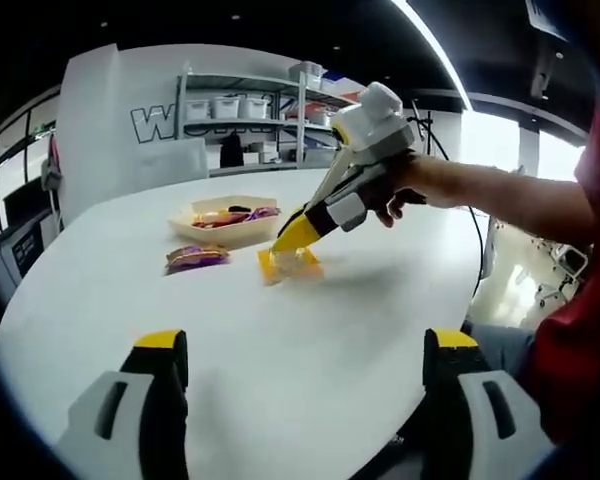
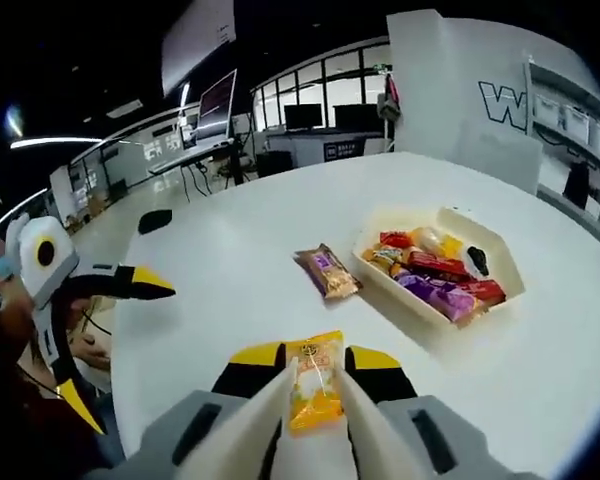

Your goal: Place the target food into the container with the food tongs after gripping and lifting it, then release it inside without dropping or visibly crushing the food.

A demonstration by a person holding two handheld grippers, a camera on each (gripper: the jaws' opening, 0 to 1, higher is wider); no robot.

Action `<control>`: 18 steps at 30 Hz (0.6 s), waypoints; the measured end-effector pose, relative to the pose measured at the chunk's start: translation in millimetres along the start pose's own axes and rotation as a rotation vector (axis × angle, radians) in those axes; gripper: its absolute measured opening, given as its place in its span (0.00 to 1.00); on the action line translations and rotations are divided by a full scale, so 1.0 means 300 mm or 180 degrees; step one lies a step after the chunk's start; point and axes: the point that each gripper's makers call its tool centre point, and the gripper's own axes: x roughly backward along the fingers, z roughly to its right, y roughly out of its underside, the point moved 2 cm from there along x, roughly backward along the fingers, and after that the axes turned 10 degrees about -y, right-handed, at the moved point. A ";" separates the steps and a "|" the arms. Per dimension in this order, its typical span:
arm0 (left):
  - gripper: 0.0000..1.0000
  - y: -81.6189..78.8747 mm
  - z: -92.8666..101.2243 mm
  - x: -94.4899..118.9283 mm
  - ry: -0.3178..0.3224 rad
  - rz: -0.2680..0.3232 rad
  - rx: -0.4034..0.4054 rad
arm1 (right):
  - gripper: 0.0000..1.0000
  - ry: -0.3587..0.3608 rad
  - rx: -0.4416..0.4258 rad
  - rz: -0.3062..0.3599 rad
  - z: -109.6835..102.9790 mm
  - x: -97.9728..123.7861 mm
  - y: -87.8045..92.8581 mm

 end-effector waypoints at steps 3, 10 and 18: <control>0.95 -0.001 0.002 0.006 -0.0005 0.0013 0.0002 | 0.18 0.0028 0.0000 -0.0004 0.010 0.005 0.001; 0.95 -0.003 0.002 0.011 -0.0004 0.0019 0.0007 | 0.19 0.0080 0.0044 0.0157 0.025 0.051 -0.070; 0.96 -0.012 0.009 0.015 0.0008 0.0037 -0.0011 | 0.19 0.0138 0.0119 0.0210 0.055 0.093 -0.129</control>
